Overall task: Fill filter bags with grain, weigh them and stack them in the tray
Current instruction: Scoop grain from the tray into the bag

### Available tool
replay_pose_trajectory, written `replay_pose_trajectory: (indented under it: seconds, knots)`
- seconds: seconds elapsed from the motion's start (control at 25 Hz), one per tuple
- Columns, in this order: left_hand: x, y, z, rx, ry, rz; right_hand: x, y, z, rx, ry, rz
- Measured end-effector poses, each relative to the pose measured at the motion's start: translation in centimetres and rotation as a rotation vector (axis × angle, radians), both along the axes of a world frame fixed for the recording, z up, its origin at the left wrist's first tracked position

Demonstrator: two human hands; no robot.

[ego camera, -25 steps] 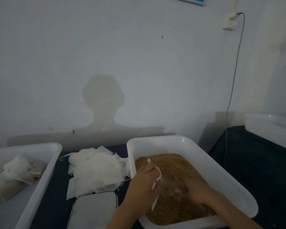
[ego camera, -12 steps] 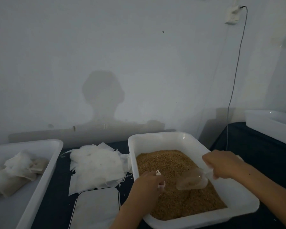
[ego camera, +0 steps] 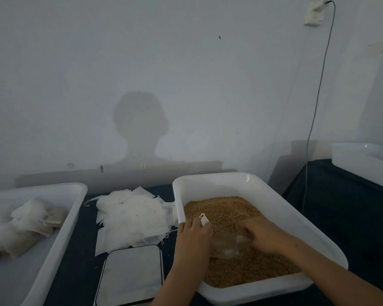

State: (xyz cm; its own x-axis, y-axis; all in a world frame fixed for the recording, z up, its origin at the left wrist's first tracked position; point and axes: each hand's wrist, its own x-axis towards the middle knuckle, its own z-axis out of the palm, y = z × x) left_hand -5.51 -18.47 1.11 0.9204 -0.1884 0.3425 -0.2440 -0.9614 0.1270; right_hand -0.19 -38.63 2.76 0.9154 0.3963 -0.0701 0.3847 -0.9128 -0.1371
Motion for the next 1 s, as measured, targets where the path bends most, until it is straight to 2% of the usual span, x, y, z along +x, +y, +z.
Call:
replay_pose_trajectory:
  seconds: [0.24, 0.52, 0.72, 0.88, 1.0]
  knots:
    - [0.0, 0.0, 0.2, -0.038, -0.010, -0.045, 0.1, -1.3, -0.3, 0.152, 0.115, -0.065]
    - [0.2, 0.1, 0.2, 0.004, -0.028, -0.129, -2.0, -4.8, 4.5, 0.300, 0.039, -0.228]
    - [0.6, 0.1, 0.5, 0.060, 0.023, -0.198, -3.5, -6.6, 7.9, 0.338, 0.028, -0.254]
    - [1.2, -0.2, 1.3, -0.088, 0.060, -0.299, -4.3, -7.2, 9.4, 0.309, 0.071, -0.194]
    - [1.3, 0.0, 1.3, -0.166, 0.019, -0.344, -4.7, -7.0, 9.9, 0.232, 0.100, -0.157]
